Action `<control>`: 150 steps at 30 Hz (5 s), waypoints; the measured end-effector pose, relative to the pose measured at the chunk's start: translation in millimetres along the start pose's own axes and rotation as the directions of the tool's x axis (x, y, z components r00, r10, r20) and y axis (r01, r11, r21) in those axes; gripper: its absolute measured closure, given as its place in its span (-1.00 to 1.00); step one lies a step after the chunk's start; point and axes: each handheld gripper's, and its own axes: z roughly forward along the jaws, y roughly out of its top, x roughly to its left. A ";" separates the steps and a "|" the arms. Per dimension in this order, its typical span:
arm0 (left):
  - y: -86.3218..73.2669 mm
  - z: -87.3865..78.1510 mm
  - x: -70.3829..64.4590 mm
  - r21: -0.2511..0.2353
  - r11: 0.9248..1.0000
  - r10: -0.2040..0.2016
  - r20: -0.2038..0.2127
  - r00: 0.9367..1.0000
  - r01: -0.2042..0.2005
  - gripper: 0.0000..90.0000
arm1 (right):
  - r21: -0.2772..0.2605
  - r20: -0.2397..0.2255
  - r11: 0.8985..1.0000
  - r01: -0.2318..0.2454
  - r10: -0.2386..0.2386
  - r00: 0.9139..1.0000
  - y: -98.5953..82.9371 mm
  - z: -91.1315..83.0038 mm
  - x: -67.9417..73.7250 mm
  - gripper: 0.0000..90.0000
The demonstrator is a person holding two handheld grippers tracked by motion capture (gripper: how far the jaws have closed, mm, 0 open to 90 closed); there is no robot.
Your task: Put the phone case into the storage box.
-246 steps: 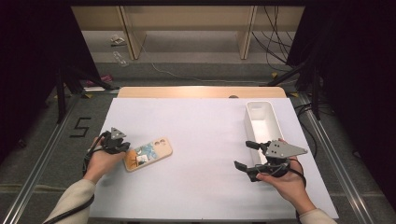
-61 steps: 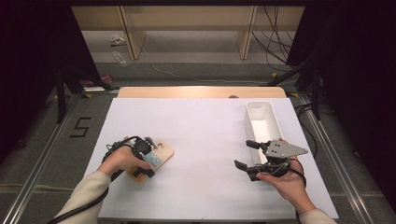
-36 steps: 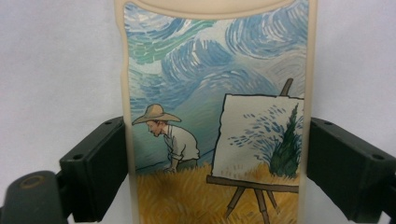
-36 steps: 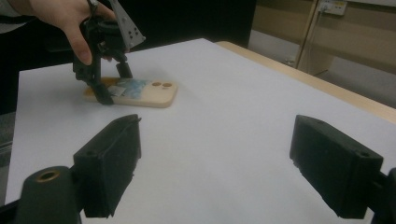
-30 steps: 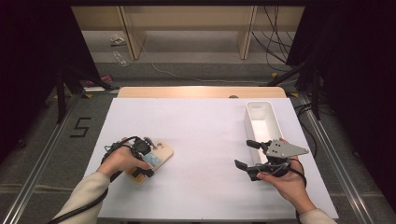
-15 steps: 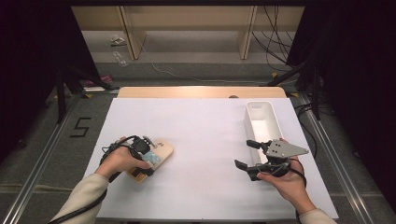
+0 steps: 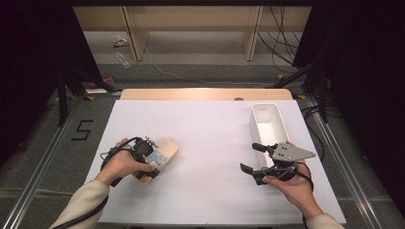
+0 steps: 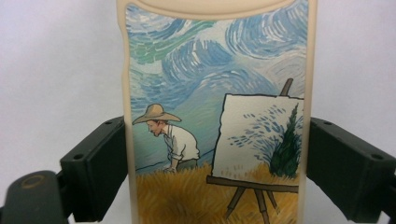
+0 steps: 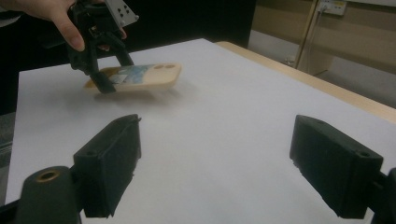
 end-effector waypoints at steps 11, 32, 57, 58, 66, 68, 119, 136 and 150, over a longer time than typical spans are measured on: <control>-2.2 -5.5 0.8 -0.078 0.997 -0.016 -0.025 1.000 0.014 -0.75 | -0.001 0.000 1.000 0.000 0.000 1.000 0.4 -0.4 0.5 -0.61; -9.3 -14.1 -4.3 -0.309 0.951 -0.029 -0.058 0.998 0.009 -0.75 | -0.005 -0.002 1.000 0.001 -0.001 1.000 0.6 -0.1 0.9 -0.62; -16.9 -21.1 -17.4 -0.472 0.882 -0.041 -0.073 0.996 0.001 -0.75 | -0.010 0.001 1.000 -0.005 0.005 1.000 0.9 0.3 1.2 -0.64; -17.1 -21.1 -17.9 -0.477 0.879 -0.036 -0.076 0.996 -0.004 -0.75 | -0.010 0.001 1.000 -0.005 0.005 1.000 0.9 0.3 1.3 -0.64; -17.4 -21.2 -22.9 -0.513 0.858 -0.009 -0.081 0.997 -0.034 -0.75 | -0.008 0.005 1.000 -0.008 0.008 1.000 1.1 0.9 1.6 -0.64; -17.0 -21.8 -23.9 -0.522 0.852 -0.010 -0.083 0.996 -0.035 -0.75 | -0.009 0.005 1.000 -0.008 0.009 1.000 1.2 1.0 1.7 -0.64; -6.2 -20.9 -48.5 -0.559 0.825 0.058 -0.072 0.996 -0.088 -0.75 | -0.059 -0.015 0.996 -0.059 0.059 0.998 21.5 25.8 8.0 -0.65; -1.8 -18.7 -57.0 -0.567 0.816 0.080 -0.075 0.994 -0.108 -0.75 | -0.072 -0.041 0.995 -0.071 0.069 0.997 38.9 50.1 12.4 -0.65; 4.0 -12.8 -67.5 -0.562 0.817 0.108 -0.075 0.991 -0.131 -0.75 | -0.072 -0.045 0.995 -0.070 0.067 0.997 52.9 69.2 16.6 -0.65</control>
